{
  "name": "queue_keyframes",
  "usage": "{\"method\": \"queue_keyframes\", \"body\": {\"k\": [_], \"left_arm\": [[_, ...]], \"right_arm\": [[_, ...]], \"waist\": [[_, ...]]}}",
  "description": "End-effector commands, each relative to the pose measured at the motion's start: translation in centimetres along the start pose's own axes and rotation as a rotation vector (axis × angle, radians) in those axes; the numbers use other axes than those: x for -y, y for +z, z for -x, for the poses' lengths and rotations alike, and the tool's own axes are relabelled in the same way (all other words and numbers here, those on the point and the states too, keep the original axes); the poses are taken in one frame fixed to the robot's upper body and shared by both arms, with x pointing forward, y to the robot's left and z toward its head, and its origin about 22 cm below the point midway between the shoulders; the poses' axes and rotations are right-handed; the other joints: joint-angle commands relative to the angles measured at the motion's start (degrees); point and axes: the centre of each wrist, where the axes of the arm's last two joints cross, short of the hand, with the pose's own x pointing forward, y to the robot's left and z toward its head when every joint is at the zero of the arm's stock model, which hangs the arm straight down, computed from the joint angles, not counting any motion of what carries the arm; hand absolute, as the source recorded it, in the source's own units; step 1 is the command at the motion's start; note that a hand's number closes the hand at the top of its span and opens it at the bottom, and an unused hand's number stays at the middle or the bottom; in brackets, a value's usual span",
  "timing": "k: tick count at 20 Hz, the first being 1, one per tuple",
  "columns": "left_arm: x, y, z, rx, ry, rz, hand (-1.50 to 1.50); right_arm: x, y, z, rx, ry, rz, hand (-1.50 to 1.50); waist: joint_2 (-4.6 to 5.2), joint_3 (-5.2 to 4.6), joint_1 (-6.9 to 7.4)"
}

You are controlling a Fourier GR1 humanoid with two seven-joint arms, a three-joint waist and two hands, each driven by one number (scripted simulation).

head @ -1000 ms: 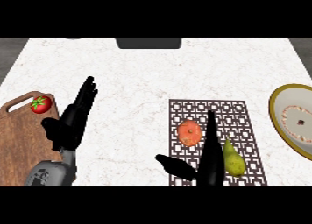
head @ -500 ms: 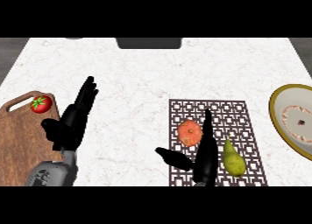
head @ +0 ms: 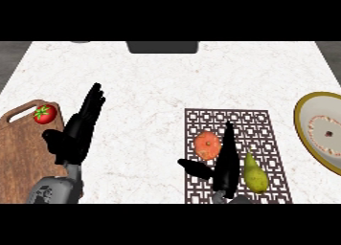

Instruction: Pick the squash from the placemat and place it in the bowl

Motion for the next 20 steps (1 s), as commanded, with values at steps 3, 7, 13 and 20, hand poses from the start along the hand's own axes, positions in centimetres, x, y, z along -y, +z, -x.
{"method": "queue_keyframes", "body": {"k": [3, 7, 13, 20], "left_arm": [[0.5, -1.4, -0.2, -0.012, -0.001, 0.013, 0.00], [-0.1, 0.2, -0.6, -0.006, -0.011, 0.019, 0.00], [0.4, -0.1, 0.5, 0.002, 0.001, 0.009, 0.00], [0.9, 0.3, 0.6, -0.001, 0.003, 0.013, 0.00]], "right_arm": [[0.2, -0.3, 0.7, -0.040, 0.039, -0.040, -1.50], [-2.3, -1.7, 2.2, 0.016, 0.061, -0.058, 1.50], [-3.4, 0.0, 2.8, 0.126, 0.232, -0.158, 1.50], [-3.4, -0.1, 0.9, 0.168, 0.102, -0.158, 1.50]], "waist": [[0.00, 0.00, -0.18], [0.06, 0.04, 0.38], [0.05, 0.00, 0.21], [0.01, 0.01, 0.08]]}}
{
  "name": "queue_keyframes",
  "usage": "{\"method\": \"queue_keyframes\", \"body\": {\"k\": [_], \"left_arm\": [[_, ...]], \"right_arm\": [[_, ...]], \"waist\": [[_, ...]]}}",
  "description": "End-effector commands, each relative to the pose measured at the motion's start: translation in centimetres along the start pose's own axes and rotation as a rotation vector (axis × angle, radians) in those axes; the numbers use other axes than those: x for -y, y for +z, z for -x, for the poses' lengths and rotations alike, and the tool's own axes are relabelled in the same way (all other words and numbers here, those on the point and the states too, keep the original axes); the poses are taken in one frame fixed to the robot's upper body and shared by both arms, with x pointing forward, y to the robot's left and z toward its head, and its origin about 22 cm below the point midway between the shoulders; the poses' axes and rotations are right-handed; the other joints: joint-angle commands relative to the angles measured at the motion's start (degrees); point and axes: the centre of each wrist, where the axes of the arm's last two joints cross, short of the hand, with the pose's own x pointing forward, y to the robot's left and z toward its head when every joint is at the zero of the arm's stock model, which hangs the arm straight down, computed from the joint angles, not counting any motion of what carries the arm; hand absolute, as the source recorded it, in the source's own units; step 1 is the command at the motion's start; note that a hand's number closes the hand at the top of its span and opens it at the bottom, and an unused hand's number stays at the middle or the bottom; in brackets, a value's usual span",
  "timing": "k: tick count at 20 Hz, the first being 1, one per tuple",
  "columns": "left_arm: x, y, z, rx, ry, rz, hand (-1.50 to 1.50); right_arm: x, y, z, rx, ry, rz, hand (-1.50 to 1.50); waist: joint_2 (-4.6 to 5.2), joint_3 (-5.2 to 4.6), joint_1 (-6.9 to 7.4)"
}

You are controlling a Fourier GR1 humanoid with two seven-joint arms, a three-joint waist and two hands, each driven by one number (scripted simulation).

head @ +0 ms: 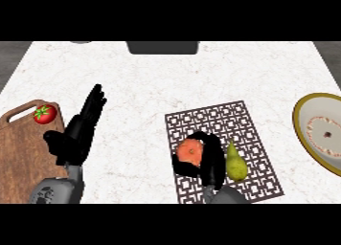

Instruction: Pick the squash from the placemat and place it in the bowl

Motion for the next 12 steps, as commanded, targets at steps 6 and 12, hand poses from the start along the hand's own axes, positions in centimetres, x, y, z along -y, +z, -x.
{"method": "queue_keyframes", "body": {"k": [6, 12], "left_arm": [[-1.9, 0.4, 0.2, -0.025, 0.002, -0.042, 0.00], [-1.7, 1.4, 0.3, -0.006, 0.000, -0.053, 0.00]], "right_arm": [[6.5, 5.6, 4.6, 0.333, 0.032, -0.439, 1.50], [14.6, 8.2, 4.2, 0.638, -0.102, -0.346, 1.50]], "waist": [[-0.13, 0.46, -1.56], [-0.34, 0.41, -2.32]]}}
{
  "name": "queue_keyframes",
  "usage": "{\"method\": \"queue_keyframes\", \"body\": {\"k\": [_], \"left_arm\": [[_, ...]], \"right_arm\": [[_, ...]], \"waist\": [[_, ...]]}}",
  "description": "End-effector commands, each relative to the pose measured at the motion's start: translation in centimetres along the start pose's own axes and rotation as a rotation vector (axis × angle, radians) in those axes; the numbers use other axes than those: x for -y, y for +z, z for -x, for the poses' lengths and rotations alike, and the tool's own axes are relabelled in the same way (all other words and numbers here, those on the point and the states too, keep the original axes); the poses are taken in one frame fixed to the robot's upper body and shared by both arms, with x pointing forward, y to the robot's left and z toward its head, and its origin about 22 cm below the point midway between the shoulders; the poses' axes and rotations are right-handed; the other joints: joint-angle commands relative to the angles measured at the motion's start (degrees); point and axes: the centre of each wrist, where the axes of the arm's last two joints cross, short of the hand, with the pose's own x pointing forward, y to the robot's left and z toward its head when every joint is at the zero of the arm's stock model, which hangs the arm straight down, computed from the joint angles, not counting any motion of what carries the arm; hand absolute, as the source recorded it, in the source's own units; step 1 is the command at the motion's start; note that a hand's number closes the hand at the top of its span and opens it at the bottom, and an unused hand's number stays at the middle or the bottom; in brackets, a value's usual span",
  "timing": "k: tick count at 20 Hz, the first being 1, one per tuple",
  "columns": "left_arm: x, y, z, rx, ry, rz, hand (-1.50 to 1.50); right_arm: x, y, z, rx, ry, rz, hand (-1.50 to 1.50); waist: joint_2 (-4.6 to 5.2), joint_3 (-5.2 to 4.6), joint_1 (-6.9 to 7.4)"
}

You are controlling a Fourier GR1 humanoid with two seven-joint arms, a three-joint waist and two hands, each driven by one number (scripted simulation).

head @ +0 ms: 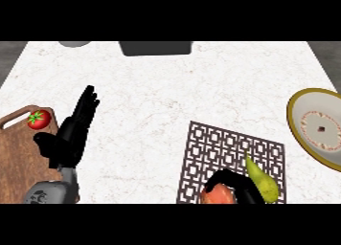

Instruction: Pick the squash from the placemat and place it in the bowl

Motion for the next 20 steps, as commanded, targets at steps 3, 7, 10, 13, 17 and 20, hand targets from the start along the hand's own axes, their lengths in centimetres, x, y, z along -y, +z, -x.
{"method": "queue_keyframes", "body": {"k": [3, 7, 10, 13, 17, 20], "left_arm": [[-1.2, -0.2, -0.3, -0.007, -0.020, -0.012, 0.00], [0.2, -0.8, 0.1, -0.008, -0.006, 0.010, 0.00], [0.7, -0.4, -0.4, -0.009, -0.015, -0.007, 0.00], [0.2, 0.1, 0.3, -0.010, 0.010, 0.002, 0.00], [-0.8, -0.9, 0.9, 0.011, -0.006, 0.015, 0.00], [0.9, -1.0, -1.0, 0.004, -0.005, 0.020, 0.00]], "right_arm": [[7.7, 3.7, -3.5, 0.270, 0.049, 0.082, 1.50], [11.6, 5.6, -6.2, 0.295, 0.118, 0.167, 1.50], [13.9, 6.8, -9.8, 0.288, 0.163, 0.184, 1.50], [15.7, 6.7, -11.9, 0.237, 0.227, 0.256, 1.50], [18.5, 4.5, -13.4, 0.180, 0.226, 0.348, 1.50], [19.7, 5.1, -15.3, 0.161, 0.217, 0.379, 1.50]], "waist": [[0.04, -0.08, -0.64], [0.28, -0.10, -0.39], [0.16, -0.14, -0.43], [0.27, -0.16, 0.32], [0.68, -0.14, 1.70], [0.44, -0.09, 1.13]]}}
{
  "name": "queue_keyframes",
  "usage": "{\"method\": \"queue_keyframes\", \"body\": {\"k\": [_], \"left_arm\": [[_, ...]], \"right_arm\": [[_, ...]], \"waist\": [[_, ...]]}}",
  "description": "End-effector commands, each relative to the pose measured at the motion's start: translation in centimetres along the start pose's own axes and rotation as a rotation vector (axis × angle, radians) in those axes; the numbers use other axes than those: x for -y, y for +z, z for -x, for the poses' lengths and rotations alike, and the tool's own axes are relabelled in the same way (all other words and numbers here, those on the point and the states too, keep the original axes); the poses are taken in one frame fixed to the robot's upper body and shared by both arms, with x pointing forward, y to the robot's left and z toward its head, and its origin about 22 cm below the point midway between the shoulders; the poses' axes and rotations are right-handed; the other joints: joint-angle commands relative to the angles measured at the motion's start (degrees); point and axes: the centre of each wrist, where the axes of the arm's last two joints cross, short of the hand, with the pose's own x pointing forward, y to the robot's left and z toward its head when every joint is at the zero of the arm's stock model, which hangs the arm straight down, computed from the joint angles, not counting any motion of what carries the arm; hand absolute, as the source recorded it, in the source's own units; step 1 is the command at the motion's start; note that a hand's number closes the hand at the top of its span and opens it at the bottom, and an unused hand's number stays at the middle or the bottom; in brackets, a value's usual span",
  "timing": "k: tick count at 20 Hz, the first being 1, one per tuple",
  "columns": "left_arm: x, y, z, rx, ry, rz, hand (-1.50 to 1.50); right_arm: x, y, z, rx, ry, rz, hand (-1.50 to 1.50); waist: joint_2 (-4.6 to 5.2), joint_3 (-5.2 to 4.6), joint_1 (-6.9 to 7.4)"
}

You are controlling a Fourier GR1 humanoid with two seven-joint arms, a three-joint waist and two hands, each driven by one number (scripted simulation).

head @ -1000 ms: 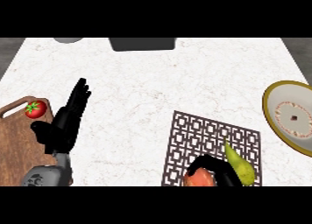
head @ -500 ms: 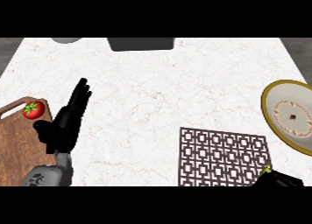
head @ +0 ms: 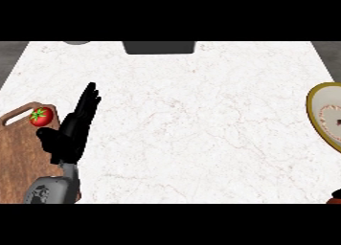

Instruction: Pick the squash from the placemat and place it in the bowl

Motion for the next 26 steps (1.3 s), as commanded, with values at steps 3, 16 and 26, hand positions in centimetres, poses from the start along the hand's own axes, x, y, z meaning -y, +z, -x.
{"method": "queue_keyframes", "body": {"k": [3, 16, 26], "left_arm": [[0.5, 0.6, 0.1, -0.009, 0.009, 0.010, 0.00], [0.0, -0.6, -0.1, 0.010, -0.012, 0.040, 0.00], [1.2, -0.1, -1.0, 0.025, -0.003, 0.026, 0.00]], "right_arm": [[3.5, -3.3, -1.1, -0.060, 0.046, 0.069, 1.50], [8.5, -10.3, 6.6, -0.215, 0.390, 0.098, 1.50], [5.5, -11.1, 18.1, -0.310, 0.484, 0.095, 1.50]], "waist": [[0.14, 0.05, 0.83], [0.45, 0.06, 1.92], [0.41, 0.12, 2.28]]}}
